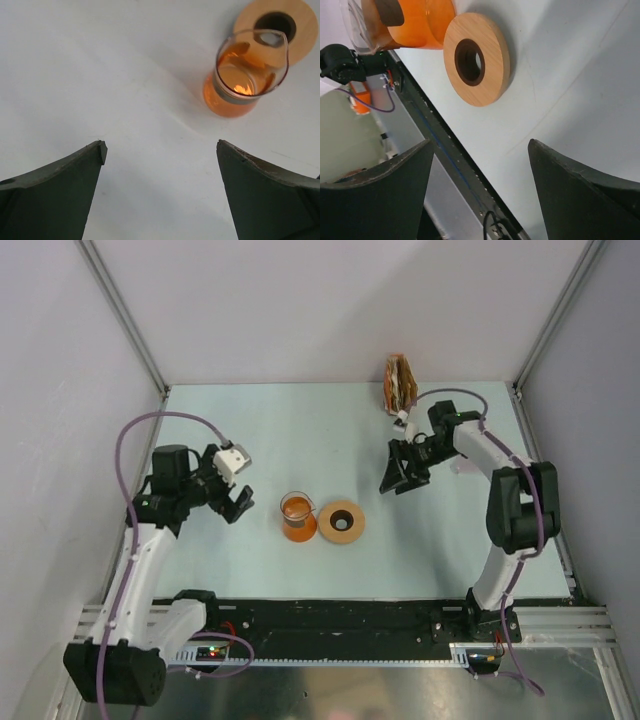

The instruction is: Place the coffee filter in the dripper

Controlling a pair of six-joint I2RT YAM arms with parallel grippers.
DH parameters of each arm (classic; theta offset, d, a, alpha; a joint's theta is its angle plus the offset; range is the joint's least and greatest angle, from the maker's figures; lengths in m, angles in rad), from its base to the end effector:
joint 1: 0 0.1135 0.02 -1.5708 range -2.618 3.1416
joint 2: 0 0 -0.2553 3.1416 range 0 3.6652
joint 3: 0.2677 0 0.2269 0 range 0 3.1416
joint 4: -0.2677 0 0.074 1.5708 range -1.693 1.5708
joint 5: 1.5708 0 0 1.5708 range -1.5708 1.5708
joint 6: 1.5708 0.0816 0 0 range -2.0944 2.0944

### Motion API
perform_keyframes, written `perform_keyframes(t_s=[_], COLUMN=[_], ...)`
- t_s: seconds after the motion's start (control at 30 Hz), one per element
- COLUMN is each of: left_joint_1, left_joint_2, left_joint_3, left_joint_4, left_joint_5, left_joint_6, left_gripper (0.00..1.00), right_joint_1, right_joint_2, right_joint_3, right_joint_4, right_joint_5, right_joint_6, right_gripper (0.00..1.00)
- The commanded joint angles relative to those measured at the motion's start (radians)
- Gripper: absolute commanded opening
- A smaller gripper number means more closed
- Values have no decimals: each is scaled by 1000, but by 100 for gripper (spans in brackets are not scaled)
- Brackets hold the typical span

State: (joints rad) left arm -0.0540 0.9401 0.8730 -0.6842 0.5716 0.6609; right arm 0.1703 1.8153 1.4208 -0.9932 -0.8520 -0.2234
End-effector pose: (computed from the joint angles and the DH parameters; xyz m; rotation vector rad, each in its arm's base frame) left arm 0.1934 -0.0547 0.2675 1.0252 1.9482 -0.3289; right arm 0.3150 0.1165 0.2069 -0.6359 2.6159 1.2136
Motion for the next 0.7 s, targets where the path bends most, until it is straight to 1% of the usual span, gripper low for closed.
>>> perform_keyframes(t_s=[0.0, 0.13, 0.27, 0.5, 0.67], left_joint_1=[26, 31, 40, 48, 48], left_joint_2=[-64, -97, -128, -162, -181], left_joint_3=[98, 120, 145, 166, 168], left_joint_4=[-36, -37, -41, -77, -85], left_joint_5=[-47, -90, -157, -170, -180], left_joint_6=[-118, -182, -214, -189, -179], left_gripper=[100, 100, 100, 100, 100], right_joint_1=[36, 67, 105, 177, 211], right_joint_2=[68, 143, 199, 283, 318], right_joint_3=[-27, -45, -77, -98, -109], right_joint_4=[172, 243, 332, 404, 440], right_joint_5=[-87, -102, -95, -72, -99], right_joint_6=[158, 198, 244, 263, 273], right_gripper=[81, 80, 78, 75, 71])
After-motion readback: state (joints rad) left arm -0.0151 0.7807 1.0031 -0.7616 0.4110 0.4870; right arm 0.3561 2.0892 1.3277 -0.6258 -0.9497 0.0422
